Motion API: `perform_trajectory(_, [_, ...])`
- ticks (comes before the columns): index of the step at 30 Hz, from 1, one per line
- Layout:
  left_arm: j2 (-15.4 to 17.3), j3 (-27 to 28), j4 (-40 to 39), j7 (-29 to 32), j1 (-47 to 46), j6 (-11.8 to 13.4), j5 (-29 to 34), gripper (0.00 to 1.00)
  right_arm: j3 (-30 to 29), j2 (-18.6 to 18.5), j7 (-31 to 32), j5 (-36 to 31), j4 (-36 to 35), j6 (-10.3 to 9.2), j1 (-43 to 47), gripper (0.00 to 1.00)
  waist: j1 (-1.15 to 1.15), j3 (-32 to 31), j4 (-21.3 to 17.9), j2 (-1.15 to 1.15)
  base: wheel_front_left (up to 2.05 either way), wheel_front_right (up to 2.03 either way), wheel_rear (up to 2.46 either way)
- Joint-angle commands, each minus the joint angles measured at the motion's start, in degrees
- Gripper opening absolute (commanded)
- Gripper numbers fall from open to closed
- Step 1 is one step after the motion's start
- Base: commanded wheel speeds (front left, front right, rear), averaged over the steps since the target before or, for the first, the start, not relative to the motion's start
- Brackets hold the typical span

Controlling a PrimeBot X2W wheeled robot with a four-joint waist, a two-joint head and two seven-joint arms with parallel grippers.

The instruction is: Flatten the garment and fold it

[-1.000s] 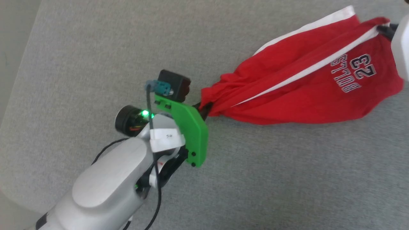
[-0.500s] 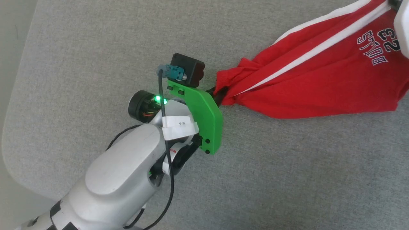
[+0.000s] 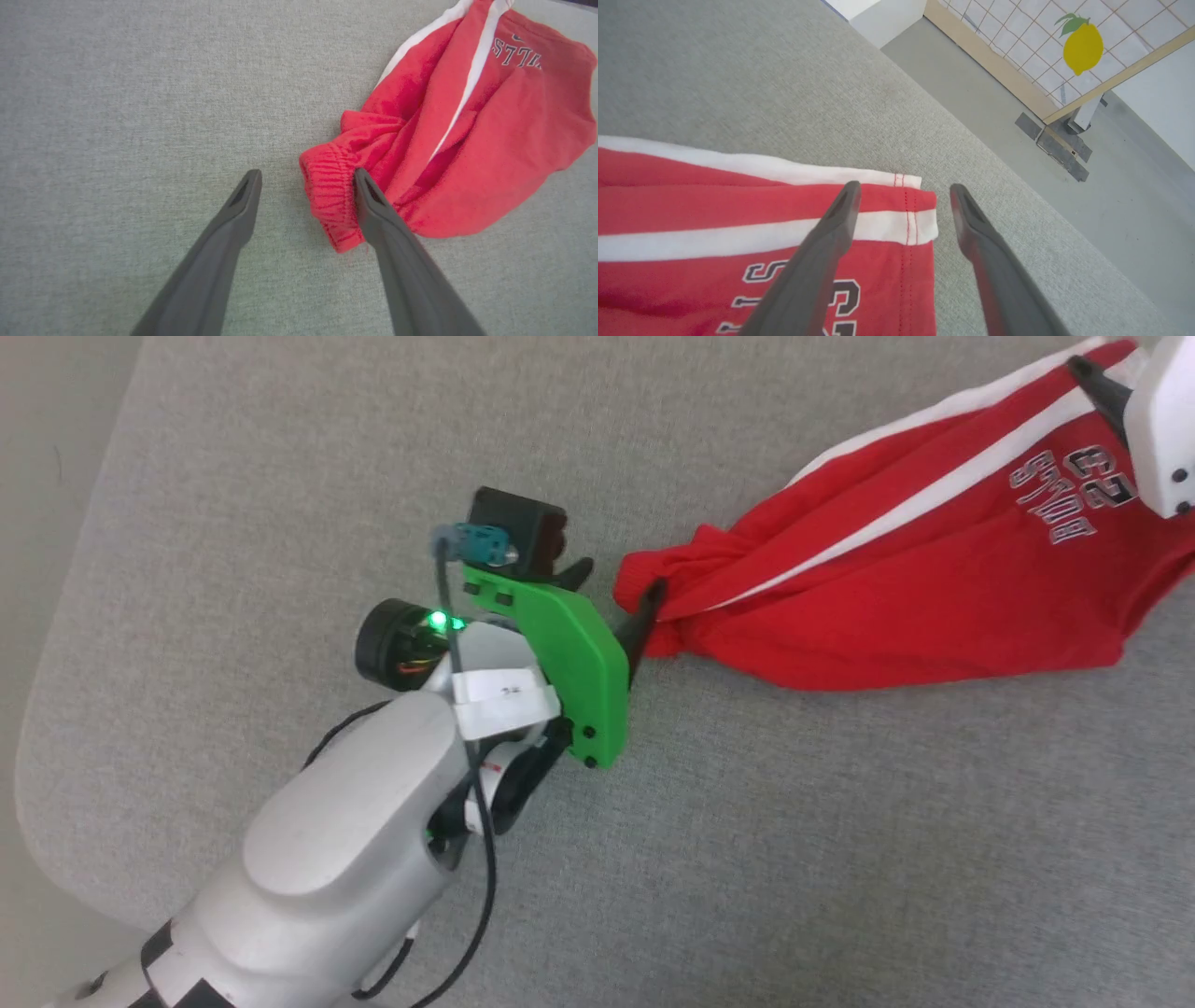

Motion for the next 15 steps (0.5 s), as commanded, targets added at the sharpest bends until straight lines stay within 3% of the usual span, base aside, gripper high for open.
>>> perform_trajectory(1, [0.58,0.52,0.38,-0.85,0.52,-0.05,0.61,1.0,0.22,0.2,-1.26,0.93,0.31,-0.11,0.48,1.0,0.0,-3.41,-1.11,0.0,0.0,0.0,0.0])
perform_trajectory(9, [4.49,3.69,1.73,-11.43,4.94,0.68,3.91,1.0,3.26,-0.49,-7.87,6.75,-0.66,-0.11,6.72,1.0,0.0,-10.86,-2.93,0.0,0.0,0.0,0.0])
perform_trajectory(15, [9.03,2.25,2.03,-21.3,9.16,3.1,12.61,1.0,4.41,-2.1,-7.85,10.61,-0.43,-0.11,11.12,1.0,0.0,-12.54,-2.87,0.0,0.0,0.0,0.0])
